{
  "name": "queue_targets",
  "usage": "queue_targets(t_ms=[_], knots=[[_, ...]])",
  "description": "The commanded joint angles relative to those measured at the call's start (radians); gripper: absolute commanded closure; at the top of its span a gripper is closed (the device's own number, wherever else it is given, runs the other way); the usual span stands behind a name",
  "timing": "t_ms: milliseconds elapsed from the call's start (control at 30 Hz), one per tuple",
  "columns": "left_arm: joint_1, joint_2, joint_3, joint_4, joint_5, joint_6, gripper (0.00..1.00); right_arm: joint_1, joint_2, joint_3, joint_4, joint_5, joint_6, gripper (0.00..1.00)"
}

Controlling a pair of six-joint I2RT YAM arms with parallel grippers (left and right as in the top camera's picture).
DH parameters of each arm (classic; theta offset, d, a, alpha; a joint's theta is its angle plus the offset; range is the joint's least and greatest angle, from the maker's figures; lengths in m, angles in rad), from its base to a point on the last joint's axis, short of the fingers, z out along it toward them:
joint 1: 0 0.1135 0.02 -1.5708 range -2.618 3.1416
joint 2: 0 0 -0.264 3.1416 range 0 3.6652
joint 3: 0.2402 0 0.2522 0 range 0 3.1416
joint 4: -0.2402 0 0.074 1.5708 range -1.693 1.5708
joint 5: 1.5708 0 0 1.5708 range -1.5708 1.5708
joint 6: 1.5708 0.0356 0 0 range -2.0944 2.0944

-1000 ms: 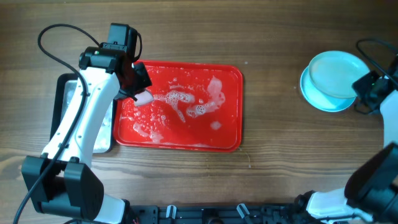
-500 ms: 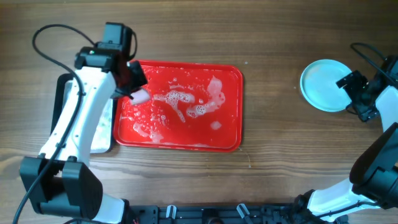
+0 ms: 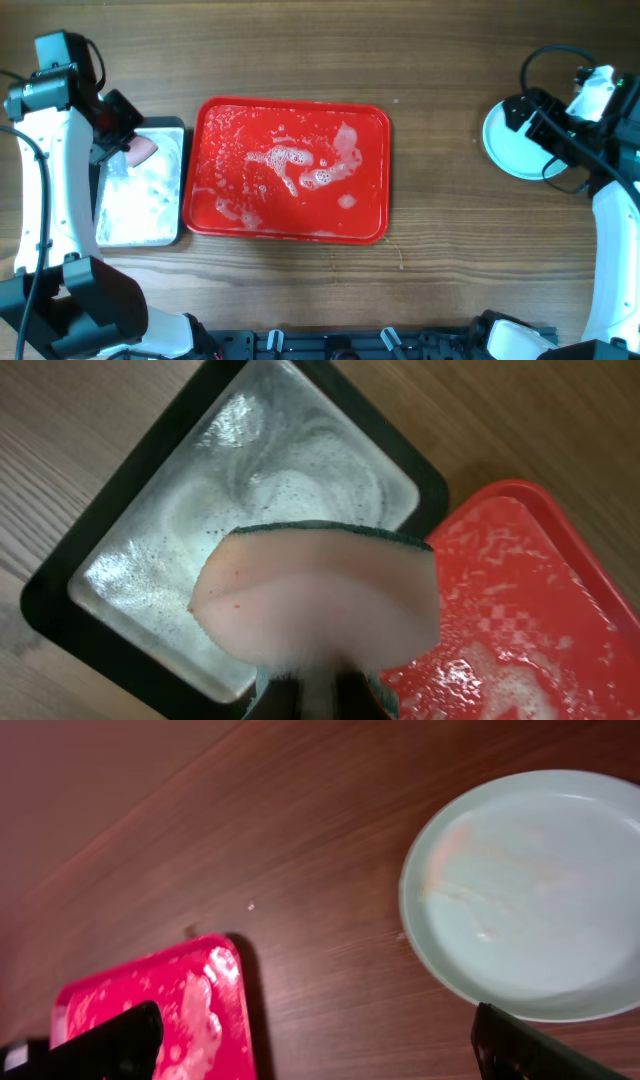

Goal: Clean dirty plates on tray and stack at the side

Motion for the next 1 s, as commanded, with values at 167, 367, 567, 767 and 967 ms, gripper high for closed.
queue_targets(t_ms=[167, 367, 567, 767, 967], knots=[[0.058, 0.003, -0.124, 0.075, -0.043, 0.016, 0.46, 0.061, 0.001, 0.015, -0.041, -0.021, -0.046, 0.00], [0.059, -0.001, -0.124, 0.072, -0.043, 0.016, 0.00, 0.061, -0.002, 0.016, -0.100, 0.005, -0.076, 0.00], [0.059, -0.113, -0.123, 0.056, 0.123, -0.014, 0.00, 0.061, -0.119, 0.018, -0.134, -0.018, -0.162, 0.01], [0.057, -0.230, -0.124, 0.053, 0.330, -0.074, 0.00, 0.061, -0.365, 0.020, -0.201, -0.033, -0.229, 0.00], [0.057, -0.228, -0.124, 0.053, 0.328, -0.070, 0.00, 0.061, -0.634, 0.020, -0.214, -0.043, -0.194, 0.00]])
